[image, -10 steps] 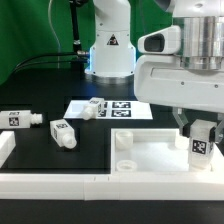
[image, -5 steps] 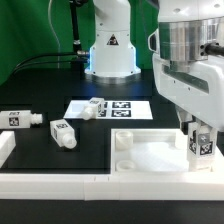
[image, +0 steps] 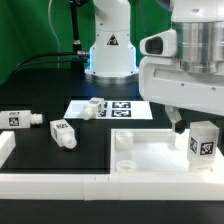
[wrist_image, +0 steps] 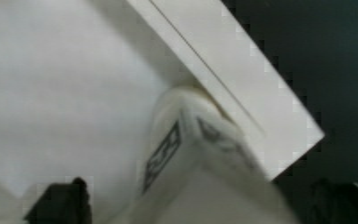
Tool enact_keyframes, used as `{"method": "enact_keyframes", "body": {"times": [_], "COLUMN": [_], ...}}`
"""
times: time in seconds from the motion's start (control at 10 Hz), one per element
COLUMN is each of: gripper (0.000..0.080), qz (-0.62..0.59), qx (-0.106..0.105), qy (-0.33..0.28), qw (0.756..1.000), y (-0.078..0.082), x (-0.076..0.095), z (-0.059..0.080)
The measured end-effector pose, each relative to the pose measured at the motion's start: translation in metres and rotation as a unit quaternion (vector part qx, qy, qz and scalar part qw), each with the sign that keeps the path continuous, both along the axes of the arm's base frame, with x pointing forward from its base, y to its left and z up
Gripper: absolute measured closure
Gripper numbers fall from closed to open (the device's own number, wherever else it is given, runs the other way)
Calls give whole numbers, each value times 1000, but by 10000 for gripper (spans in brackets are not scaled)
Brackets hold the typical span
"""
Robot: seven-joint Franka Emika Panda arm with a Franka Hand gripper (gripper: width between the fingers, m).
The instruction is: Assemble one leg
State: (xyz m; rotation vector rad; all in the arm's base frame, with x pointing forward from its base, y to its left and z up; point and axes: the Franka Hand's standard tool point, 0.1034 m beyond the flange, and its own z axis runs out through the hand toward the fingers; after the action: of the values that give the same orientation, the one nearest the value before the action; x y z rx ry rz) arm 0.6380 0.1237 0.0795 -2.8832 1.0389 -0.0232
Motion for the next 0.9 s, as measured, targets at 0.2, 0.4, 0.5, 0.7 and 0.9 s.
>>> {"method": "enact_keyframes", "body": {"times": [0.2,0.4,0.5,0.7,0.9], "gripper": [152,151,151,312,447], "qz": [72,238,268,233,193], "qx": [-5,-24,-23,-23,-22], "qy": [-4,-12,-14,-11,-8], "qw": [997,971,963,972,981], "y": [-2,-4,-5,-5,-7], "x": [0,0,0,0,0], "z": [-1,-2,-3,-3,-4]}}
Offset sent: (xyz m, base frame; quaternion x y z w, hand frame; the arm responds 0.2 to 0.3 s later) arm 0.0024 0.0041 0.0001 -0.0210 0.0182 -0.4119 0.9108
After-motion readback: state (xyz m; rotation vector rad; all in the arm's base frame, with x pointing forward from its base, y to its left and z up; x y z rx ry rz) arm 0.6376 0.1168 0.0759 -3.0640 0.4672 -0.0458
